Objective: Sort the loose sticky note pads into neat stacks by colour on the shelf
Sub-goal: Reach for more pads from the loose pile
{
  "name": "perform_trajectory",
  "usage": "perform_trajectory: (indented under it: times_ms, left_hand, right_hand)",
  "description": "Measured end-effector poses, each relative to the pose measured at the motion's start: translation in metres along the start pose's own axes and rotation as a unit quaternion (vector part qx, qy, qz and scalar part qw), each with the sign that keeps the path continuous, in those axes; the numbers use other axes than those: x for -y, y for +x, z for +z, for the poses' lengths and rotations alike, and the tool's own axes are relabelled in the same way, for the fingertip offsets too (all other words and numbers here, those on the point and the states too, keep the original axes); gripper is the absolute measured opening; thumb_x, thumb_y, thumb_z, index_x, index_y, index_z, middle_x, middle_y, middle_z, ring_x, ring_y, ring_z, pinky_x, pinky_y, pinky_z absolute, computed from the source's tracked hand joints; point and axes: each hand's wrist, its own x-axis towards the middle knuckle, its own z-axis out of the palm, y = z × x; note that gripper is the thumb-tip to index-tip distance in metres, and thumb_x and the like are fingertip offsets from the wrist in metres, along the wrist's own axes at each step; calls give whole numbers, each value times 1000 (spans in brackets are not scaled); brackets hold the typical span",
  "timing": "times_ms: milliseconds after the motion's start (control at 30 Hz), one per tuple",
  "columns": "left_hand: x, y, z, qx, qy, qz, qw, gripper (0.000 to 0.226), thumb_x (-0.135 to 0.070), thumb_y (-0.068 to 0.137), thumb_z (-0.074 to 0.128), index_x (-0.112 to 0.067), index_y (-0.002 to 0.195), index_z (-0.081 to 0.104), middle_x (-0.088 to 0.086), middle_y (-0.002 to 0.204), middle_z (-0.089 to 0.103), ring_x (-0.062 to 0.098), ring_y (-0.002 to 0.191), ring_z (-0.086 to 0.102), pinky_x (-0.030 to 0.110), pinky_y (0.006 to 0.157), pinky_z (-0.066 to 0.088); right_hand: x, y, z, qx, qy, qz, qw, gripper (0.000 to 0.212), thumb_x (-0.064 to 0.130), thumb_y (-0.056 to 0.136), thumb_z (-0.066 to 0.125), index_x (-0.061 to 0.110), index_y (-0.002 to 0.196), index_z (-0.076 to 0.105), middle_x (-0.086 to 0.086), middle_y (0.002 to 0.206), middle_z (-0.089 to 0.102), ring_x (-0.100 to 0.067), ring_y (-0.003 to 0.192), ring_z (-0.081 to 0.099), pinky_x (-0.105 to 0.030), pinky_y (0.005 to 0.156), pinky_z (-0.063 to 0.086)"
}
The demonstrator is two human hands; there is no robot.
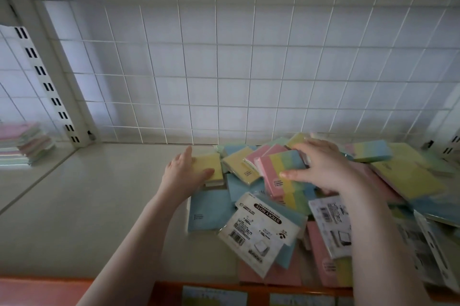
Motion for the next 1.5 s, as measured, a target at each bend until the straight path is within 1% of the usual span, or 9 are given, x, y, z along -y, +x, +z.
perform_trajectory:
  times_ms: [67, 333, 433, 600, 767, 967, 1133, 1300, 1500]
  left_hand:
    - [1, -1, -2, -11, -25, 4, 1000, 84, -32, 80, 72, -13, 147, 25, 14, 144, 38, 30, 133, 34, 36, 107, 27]
    - [5, -2, -12, -61, -116, -2, 991, 94, -15, 65, 85, -10, 143, 34, 17, 131, 43, 29, 118, 46, 34, 101, 38]
    - [14, -7, -19, -60, -209, -26, 976, 74, -7, 66, 84, -10, 132, 49, 12, 114, 58, 25, 97, 57, 36, 84, 51]
    - [13, -21, -26, -69, -302, -15, 951, 45, 0, 70, 79, -15, 105, 56, 0, 86, 56, 13, 75, 52, 20, 60, 46]
    - [8, -29, -37, -118, -341, -17, 932, 34, 5, 70, 76, -14, 94, 60, 1, 79, 61, 13, 68, 57, 14, 53, 49]
    - [8, -50, -62, -171, -389, 4, 905, 15, -2, 80, 70, -16, 82, 64, 1, 77, 66, 6, 58, 62, 21, 56, 51]
    - [28, -63, -76, -167, -392, 24, 904, 6, -12, 90, 61, -15, 94, 59, 5, 89, 62, 18, 78, 58, 33, 66, 51]
    - [67, -66, -102, -185, -363, 42, 912, 10, -17, 93, 57, -18, 84, 53, -3, 75, 53, 10, 64, 50, 18, 51, 42]
    - [152, -73, -160, -181, -322, 47, 928, 13, -18, 94, 56, -11, 87, 48, 7, 76, 49, 18, 57, 53, 25, 35, 37]
  right_hand:
    - [0, 1, 3, -10, 19, -8, 1000, 70, 64, 66, 68, 31, 124, 47, 4, 131, 45, -20, 127, 32, -43, 102, 34]
    - [13, -14, 5, -128, 109, -43, 985, 54, 39, 61, 84, 28, 101, 49, 13, 90, 50, -15, 93, 48, -37, 79, 46]
    - [15, -20, 5, -136, 145, -69, 978, 45, 29, 67, 82, 29, 95, 47, 9, 90, 59, -14, 83, 57, -32, 71, 48]
    - [15, -28, 7, -147, 207, -88, 963, 37, 19, 70, 81, 28, 94, 54, 11, 86, 67, -5, 75, 61, -24, 59, 45]
    - [13, -32, 10, -171, 284, -88, 939, 22, 23, 75, 76, 16, 89, 60, -3, 84, 68, -22, 80, 65, -42, 71, 53]
    - [30, -36, 7, -215, 387, -82, 893, 14, 19, 82, 70, 12, 89, 59, -4, 82, 64, -18, 74, 61, -26, 55, 41]
    - [60, -40, 12, -213, 416, -95, 879, 15, 19, 83, 69, 10, 90, 59, -6, 82, 63, -22, 74, 59, -29, 60, 43]
    - [113, -44, 25, -202, 427, -103, 875, 14, 17, 84, 67, 8, 92, 59, -7, 84, 65, -23, 76, 61, -34, 67, 47]
    - [209, -41, 76, -177, 467, -82, 863, 15, 14, 83, 68, 3, 91, 60, -16, 89, 66, -31, 82, 61, -35, 70, 46]
